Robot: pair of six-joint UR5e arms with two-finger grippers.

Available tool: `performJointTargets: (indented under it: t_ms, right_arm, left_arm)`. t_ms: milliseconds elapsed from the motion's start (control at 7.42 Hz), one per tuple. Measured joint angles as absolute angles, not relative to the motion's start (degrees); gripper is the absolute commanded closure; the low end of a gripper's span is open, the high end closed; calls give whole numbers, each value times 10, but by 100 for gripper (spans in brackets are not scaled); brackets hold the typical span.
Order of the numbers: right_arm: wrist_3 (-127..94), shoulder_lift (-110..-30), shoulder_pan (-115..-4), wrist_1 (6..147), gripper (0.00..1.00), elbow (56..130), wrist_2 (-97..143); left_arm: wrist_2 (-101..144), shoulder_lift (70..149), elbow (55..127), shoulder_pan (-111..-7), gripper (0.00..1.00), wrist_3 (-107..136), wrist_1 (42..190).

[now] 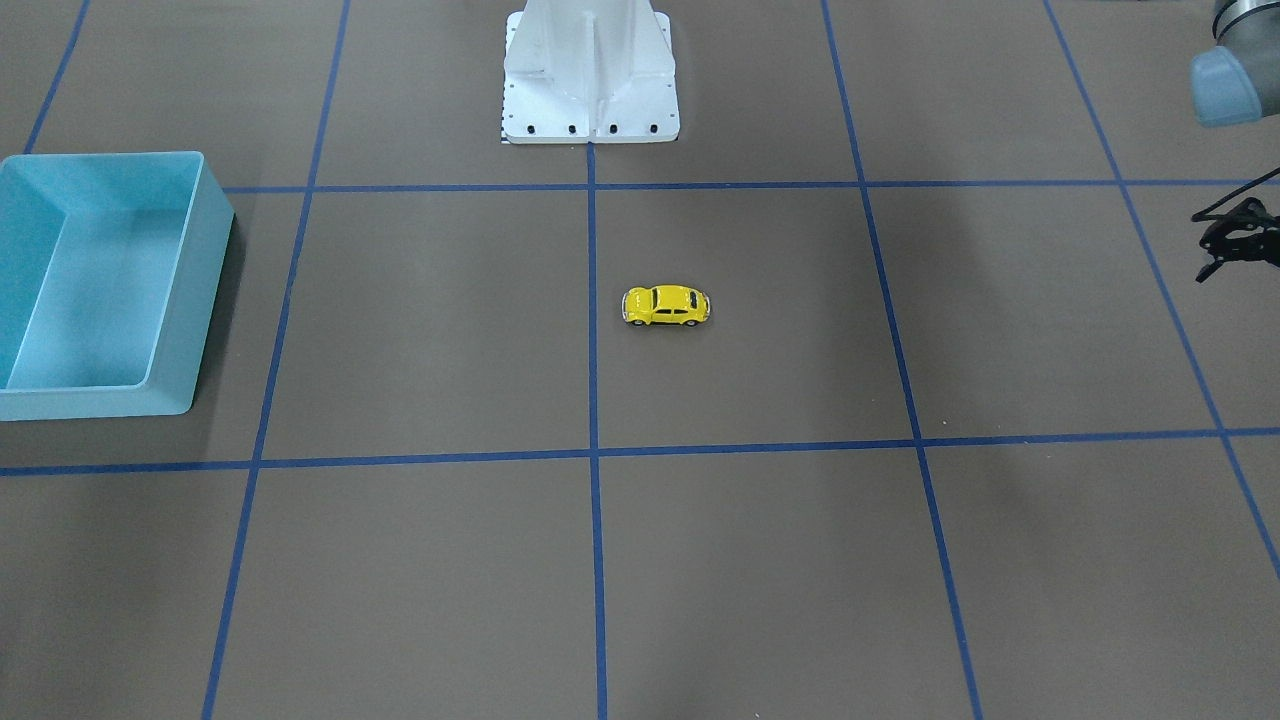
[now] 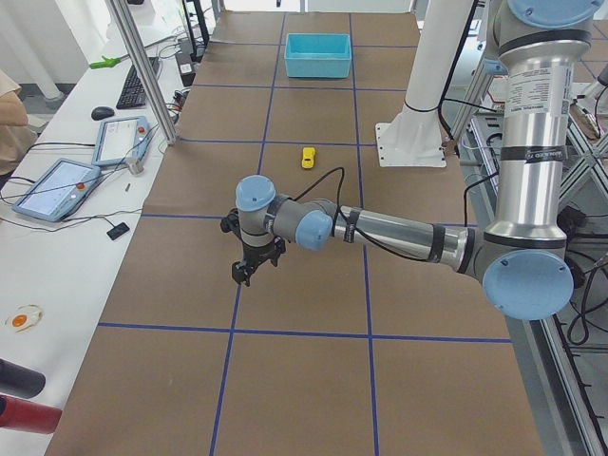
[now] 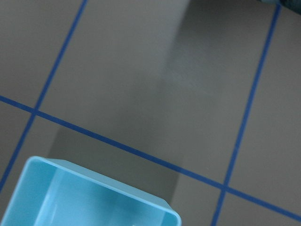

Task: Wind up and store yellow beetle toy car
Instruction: 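Swing the right arm over the table toward the yellow car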

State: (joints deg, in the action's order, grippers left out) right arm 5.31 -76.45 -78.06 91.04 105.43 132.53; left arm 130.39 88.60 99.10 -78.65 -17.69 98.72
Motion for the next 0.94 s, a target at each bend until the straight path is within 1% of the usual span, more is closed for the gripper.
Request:
performJointTargets:
  t_ms: [404, 674, 944]
  right_arm:
    - [52, -711, -684, 820, 0, 1041, 1228]
    - [48, -697, -634, 801, 0, 1042, 1202]
    - [42, -693, -599, 785, 0, 1039, 1199]
  left_arm:
    - [1362, 876, 961, -884, 0, -116, 956]
    - [1368, 874, 949, -913, 0, -92, 949]
    - [1373, 869, 946, -919, 0, -86, 950]
